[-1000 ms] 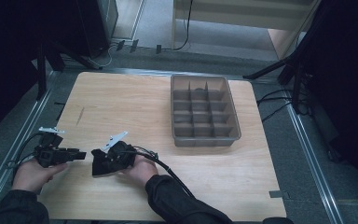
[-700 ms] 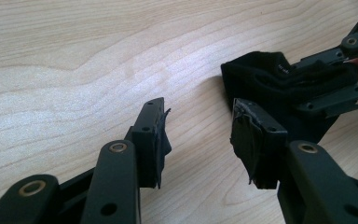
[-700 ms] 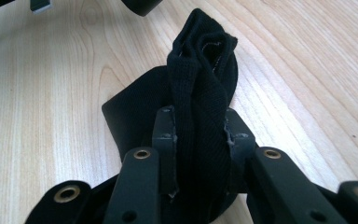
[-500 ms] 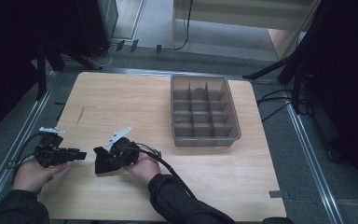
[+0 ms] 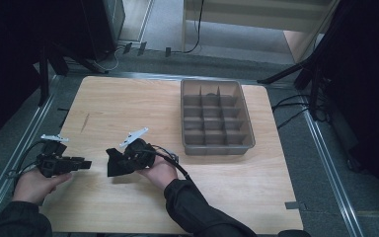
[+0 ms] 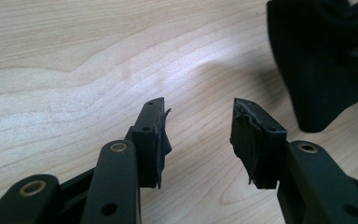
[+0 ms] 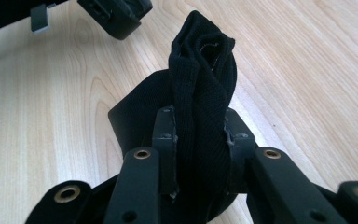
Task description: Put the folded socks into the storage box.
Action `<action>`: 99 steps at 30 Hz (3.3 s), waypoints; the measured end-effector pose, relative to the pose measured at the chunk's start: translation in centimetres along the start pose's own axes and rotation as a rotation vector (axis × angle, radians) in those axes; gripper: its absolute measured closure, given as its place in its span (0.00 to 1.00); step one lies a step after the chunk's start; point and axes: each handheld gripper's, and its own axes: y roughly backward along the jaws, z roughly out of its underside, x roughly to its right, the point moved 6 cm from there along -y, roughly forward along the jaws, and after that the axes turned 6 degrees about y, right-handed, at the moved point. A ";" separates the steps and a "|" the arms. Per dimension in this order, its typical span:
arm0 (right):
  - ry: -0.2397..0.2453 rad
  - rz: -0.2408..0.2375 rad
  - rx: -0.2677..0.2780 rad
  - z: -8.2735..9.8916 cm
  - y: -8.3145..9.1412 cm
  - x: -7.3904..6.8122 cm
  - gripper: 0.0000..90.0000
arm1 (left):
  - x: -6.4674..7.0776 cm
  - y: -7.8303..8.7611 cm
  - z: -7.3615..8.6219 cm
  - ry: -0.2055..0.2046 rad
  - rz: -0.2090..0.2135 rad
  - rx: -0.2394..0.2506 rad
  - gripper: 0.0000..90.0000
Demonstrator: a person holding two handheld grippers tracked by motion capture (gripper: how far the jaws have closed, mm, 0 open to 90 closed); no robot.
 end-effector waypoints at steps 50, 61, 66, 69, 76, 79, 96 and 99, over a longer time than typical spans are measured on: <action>-0.045 0.122 0.040 0.9 9.9 5.2 0.79 | 1.4 -1.0 -0.8 -0.057 0.013 0.000 0.57; -0.070 0.186 0.048 2.2 12.8 7.0 0.79 | 2.3 -1.8 -1.8 -0.094 0.025 -0.006 0.57; -0.079 0.215 0.051 2.8 14.2 7.7 0.79 | 2.5 -2.1 -2.2 -0.102 0.034 -0.007 0.56; -0.076 0.242 0.051 3.2 15.3 8.2 0.79 | 2.6 -2.2 -2.3 -0.108 0.037 -0.009 0.56; -0.084 0.304 0.059 3.8 17.5 9.7 0.79 | 2.8 -2.5 -2.3 -0.113 0.040 -0.025 0.56; -0.086 0.321 0.053 4.2 18.3 10.3 0.79 | 2.8 -2.4 -2.3 -0.108 0.041 -0.021 0.56; -0.128 0.400 -0.038 9.1 18.7 12.9 0.79 | 2.8 -2.5 -2.2 -0.114 0.040 -0.037 0.56; -0.145 0.387 -0.056 9.6 18.2 13.1 0.79 | 2.8 -2.5 -2.2 -0.108 0.040 -0.035 0.56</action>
